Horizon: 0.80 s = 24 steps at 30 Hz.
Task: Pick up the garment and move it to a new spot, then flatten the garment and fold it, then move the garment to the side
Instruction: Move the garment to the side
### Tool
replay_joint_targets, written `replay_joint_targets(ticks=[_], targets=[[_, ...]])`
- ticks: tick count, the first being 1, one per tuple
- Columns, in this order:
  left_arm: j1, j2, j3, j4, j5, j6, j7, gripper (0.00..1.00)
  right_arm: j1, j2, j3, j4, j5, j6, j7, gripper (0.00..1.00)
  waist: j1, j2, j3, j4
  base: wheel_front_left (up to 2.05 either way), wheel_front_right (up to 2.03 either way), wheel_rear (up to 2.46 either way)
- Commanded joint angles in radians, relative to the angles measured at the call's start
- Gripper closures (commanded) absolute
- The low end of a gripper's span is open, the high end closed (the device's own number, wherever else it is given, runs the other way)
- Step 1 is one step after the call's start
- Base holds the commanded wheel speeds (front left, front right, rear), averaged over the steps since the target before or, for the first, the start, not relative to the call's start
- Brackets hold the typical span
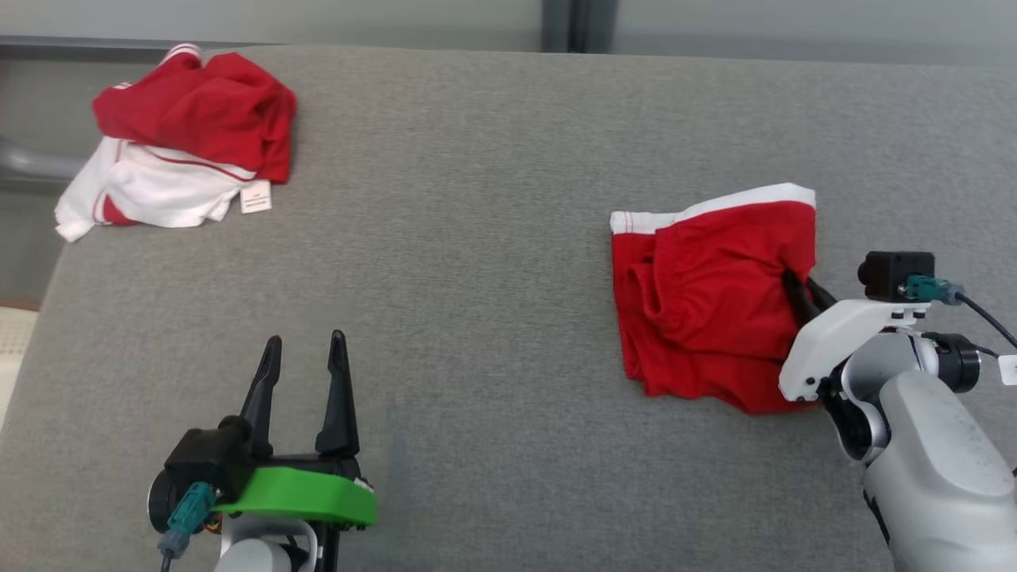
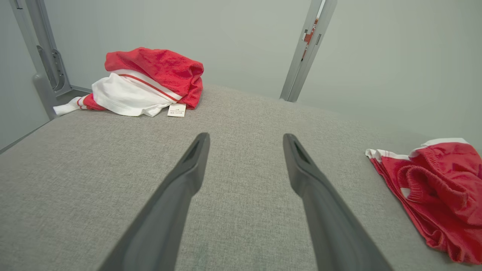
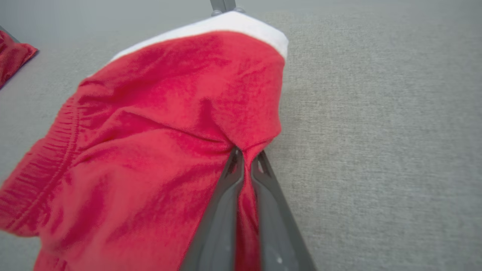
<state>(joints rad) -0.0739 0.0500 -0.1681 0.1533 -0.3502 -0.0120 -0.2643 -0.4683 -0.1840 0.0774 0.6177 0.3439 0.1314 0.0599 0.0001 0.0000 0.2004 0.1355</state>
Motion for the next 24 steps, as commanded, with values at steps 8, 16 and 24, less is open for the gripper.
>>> replay_joint_targets(ticks=[8,16,24], targets=[[-0.07,0.008,-0.021,0.0,0.072,-0.032,0.0,0.0,-0.07,-0.006,-0.052,0.039,-0.009,-0.001,-0.083,1.0,-0.0001,0.0,0.091,-0.309,0.0,0.0,0.0],[-0.12,0.037,-0.043,0.018,0.1,-0.047,0.005,0.0,-0.111,0.013,-0.083,0.099,-0.01,-0.001,-0.168,1.0,-0.0001,0.0,0.144,-0.471,0.0,0.0,0.0],[-0.142,0.054,-0.05,-0.002,0.106,-0.042,0.014,0.0,-0.21,0.009,-0.087,0.175,-0.037,-0.001,-0.228,1.0,-0.0001,0.0,0.18,-0.47,0.0,0.0,0.0]])
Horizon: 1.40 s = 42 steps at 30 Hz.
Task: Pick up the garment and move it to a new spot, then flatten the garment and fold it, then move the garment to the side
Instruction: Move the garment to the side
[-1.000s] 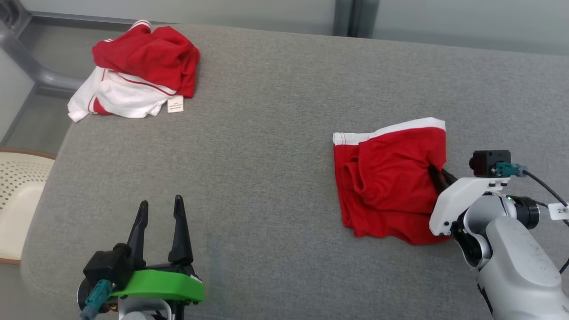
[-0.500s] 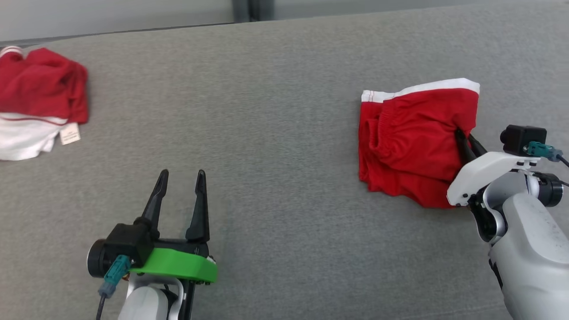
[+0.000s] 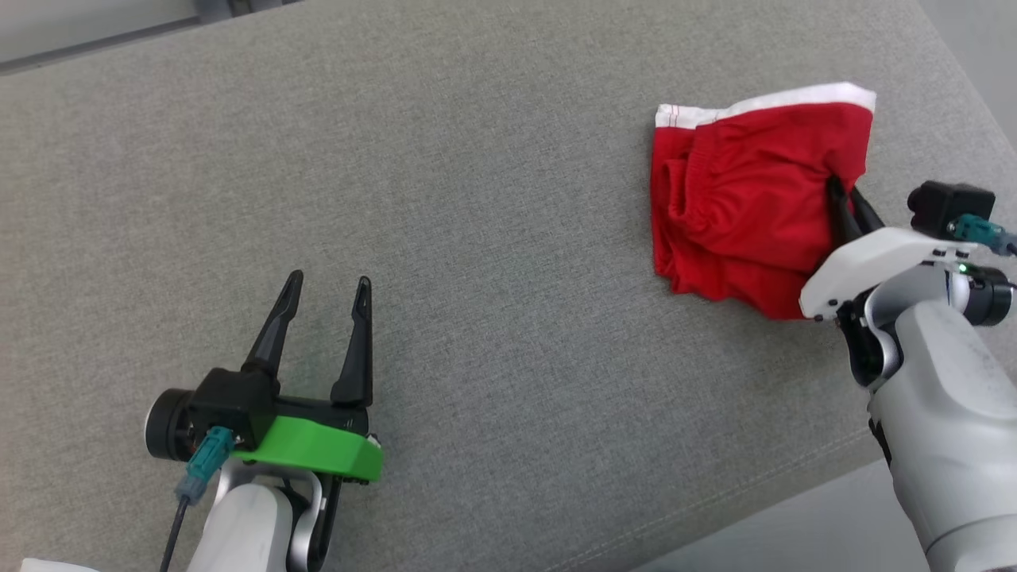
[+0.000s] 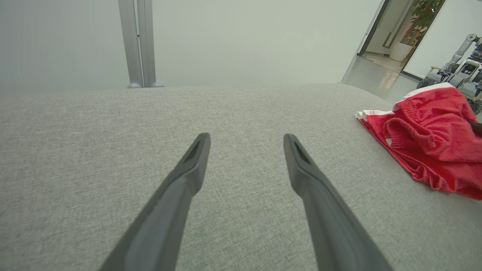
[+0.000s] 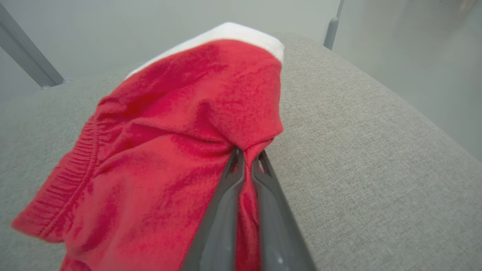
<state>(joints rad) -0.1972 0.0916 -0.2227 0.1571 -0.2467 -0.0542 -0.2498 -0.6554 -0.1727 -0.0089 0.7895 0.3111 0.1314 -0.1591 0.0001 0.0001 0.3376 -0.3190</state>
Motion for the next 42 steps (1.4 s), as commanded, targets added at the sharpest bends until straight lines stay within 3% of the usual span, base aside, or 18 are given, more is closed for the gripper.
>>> replay_joint_targets(ticks=[1,11,20,30,31,32,33,34,42], targets=[[-0.02,0.014,0.006,-0.01,0.003,0.003,0.001,0.0,-0.041,-0.005,-0.002,0.015,-0.011,-0.001,-0.016,1.0,-0.0001,-0.0001,0.048,-0.009,0.0,0.0,0.0],[-0.041,0.033,0.015,-0.075,0.007,0.026,0.019,0.0,-0.264,-0.065,-0.029,0.145,-0.083,-0.001,-0.067,1.0,-0.0001,-0.0001,0.121,0.094,0.0,0.0,0.0],[-0.043,0.051,0.005,-0.137,0.015,0.03,0.041,0.0,-0.4,-0.199,-0.057,0.248,-0.144,-0.001,-0.086,1.0,-0.0001,-0.0001,0.19,0.16,0.0,0.0,0.0],[-0.032,0.063,-0.013,-0.201,0.023,0.037,0.057,0.0,-0.454,-0.326,-0.076,0.326,-0.239,-0.001,-0.1,1.0,-0.0001,-0.0001,0.242,0.175,0.0,0.0,0.0],[-0.032,0.064,-0.014,-0.205,0.024,0.038,0.058,0.0,-0.454,-0.334,-0.085,0.327,-0.252,-0.001,-0.101,0.96,-0.0001,-0.0001,0.246,0.175,0.0,0.0,0.0],[-0.032,0.065,-0.016,-0.208,0.025,0.038,0.058,0.0,-0.453,-0.333,-0.094,0.328,-0.261,-0.001,-0.102,0.75,-0.0001,-0.0001,0.248,0.175,0.0,0.0,0.0],[-0.032,0.065,-0.017,-0.21,0.026,0.038,0.059,0.0,-0.449,-0.331,-0.108,0.329,-0.271,-0.001,-0.104,0.45,-0.0001,-0.0001,0.25,0.175,0.0,0.0,0.0],[-0.032,0.065,-0.019,-0.211,0.026,0.039,0.06,0.0,-0.446,-0.331,-0.121,0.325,-0.278,-0.001,-0.106,0.0,-0.0001,-0.0001,0.251,0.176,0.0,0.0,0.0],[-0.042,0.06,-0.031,-0.211,0.02,0.042,0.058,0.0,-0.378,-0.294,-0.258,0.23,-0.352,-0.001,-0.107,0.0,-0.0001,-0.0001,0.243,0.177,0.0,0.0,0.0]])
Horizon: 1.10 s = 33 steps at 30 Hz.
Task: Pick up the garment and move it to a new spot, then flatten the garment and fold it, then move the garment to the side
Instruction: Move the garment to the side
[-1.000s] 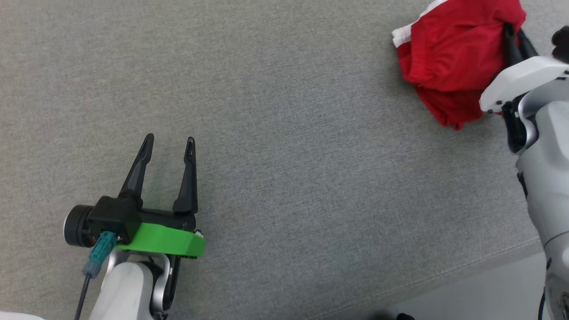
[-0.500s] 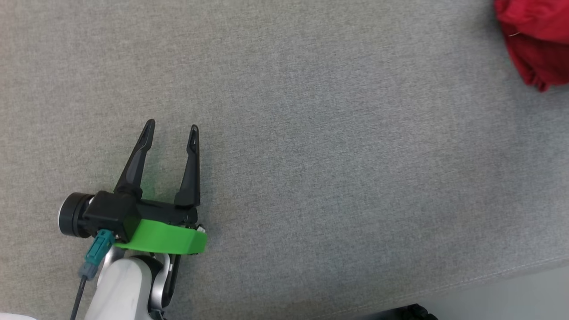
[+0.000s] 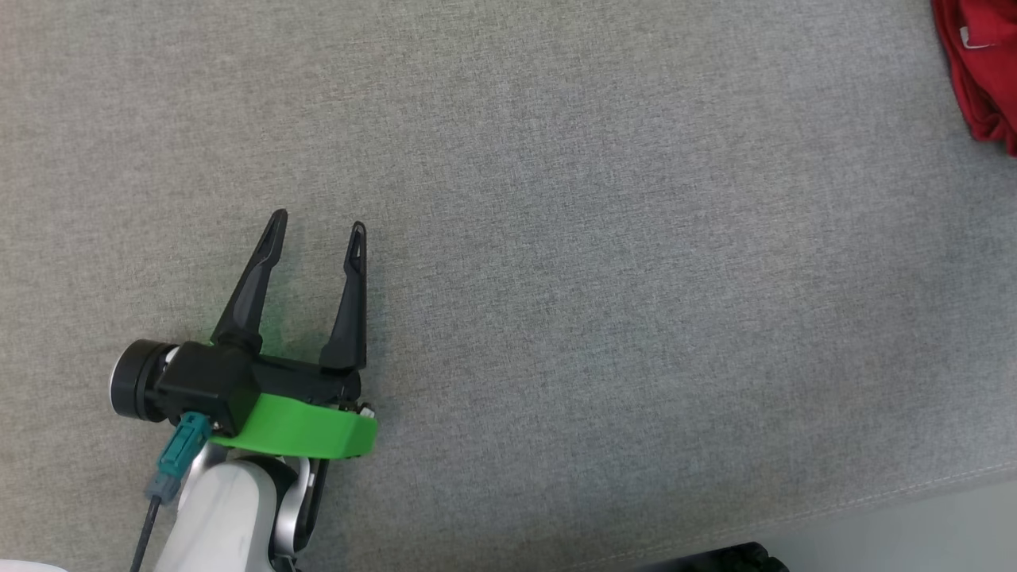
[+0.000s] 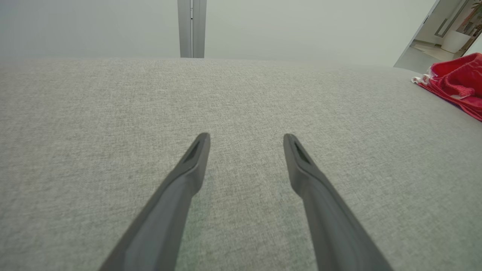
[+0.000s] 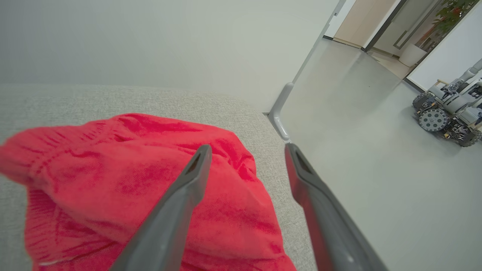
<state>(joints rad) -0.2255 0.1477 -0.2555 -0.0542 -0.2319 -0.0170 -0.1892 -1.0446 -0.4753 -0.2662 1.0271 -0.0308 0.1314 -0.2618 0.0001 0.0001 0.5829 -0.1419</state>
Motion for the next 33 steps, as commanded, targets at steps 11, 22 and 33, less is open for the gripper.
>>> replay_joint_targets(ticks=[11,22,33], targets=[[-0.013,-0.006,0.007,0.034,-0.025,0.009,-0.026,0.0,0.078,0.108,0.054,-0.153,0.0,-0.001,-0.004,0.0,-0.0001,-0.0001,-0.076,0.003,0.0,0.0,0.0],[0.025,-0.033,0.051,0.125,-0.088,0.018,-0.061,0.0,0.194,0.154,0.277,-0.297,0.135,-0.001,-0.004,0.0,-0.0001,-0.0001,-0.238,0.045,0.0,0.0,0.0],[0.111,-0.064,0.113,0.231,-0.146,0.023,-0.076,0.0,0.464,0.21,0.364,-0.492,0.247,-0.001,-0.004,0.0,-0.0001,-0.0001,-0.432,0.103,0.0,0.0,0.0]])
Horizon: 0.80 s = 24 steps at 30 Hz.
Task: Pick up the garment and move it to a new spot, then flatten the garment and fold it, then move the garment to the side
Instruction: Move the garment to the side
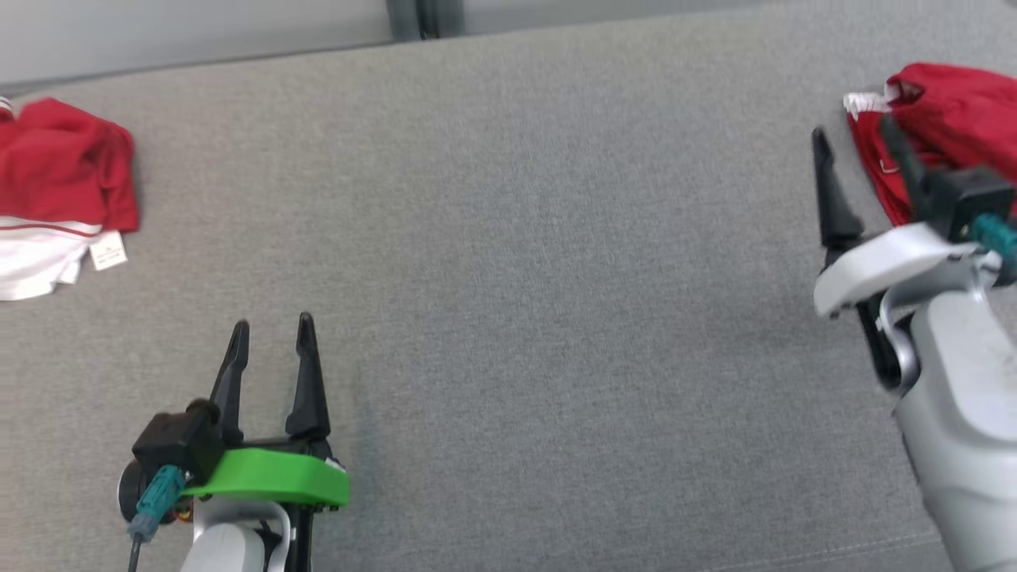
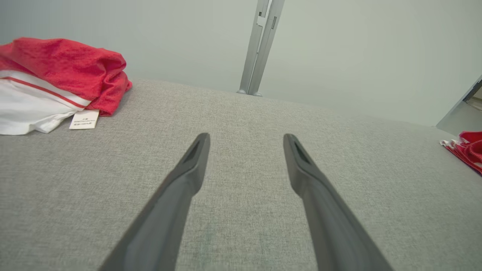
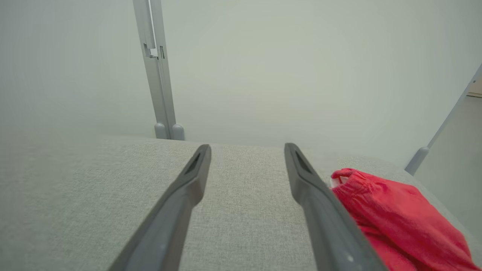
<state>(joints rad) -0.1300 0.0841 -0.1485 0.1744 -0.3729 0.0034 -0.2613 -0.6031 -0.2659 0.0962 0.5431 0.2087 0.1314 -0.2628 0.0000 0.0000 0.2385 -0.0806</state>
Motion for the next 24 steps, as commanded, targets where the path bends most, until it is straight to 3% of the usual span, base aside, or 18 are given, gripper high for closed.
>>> replay_joint_targets(ticks=[1,17,24], targets=[[0.024,-0.003,0.013,0.007,-0.007,0.002,-0.004,0.0,0.054,0.01,0.002,-0.03,0.014,-0.001,-0.003,0.0,0.0,0.0,-0.106,0.047,0.0,0.0,0.0],[0.164,-0.028,0.075,0.034,-0.003,-0.011,-0.004,0.0,0.468,0.193,-0.054,-0.299,-0.024,-0.001,0.003,0.0,0.0,0.0,-0.248,0.096,0.0,0.0,0.0],[0.18,-0.031,0.075,0.027,0.006,-0.012,-0.004,0.0,0.549,0.213,-0.038,-0.335,0.003,-0.001,0.003,0.0,0.0,0.0,-0.254,0.114,0.0,0.0,0.0]])
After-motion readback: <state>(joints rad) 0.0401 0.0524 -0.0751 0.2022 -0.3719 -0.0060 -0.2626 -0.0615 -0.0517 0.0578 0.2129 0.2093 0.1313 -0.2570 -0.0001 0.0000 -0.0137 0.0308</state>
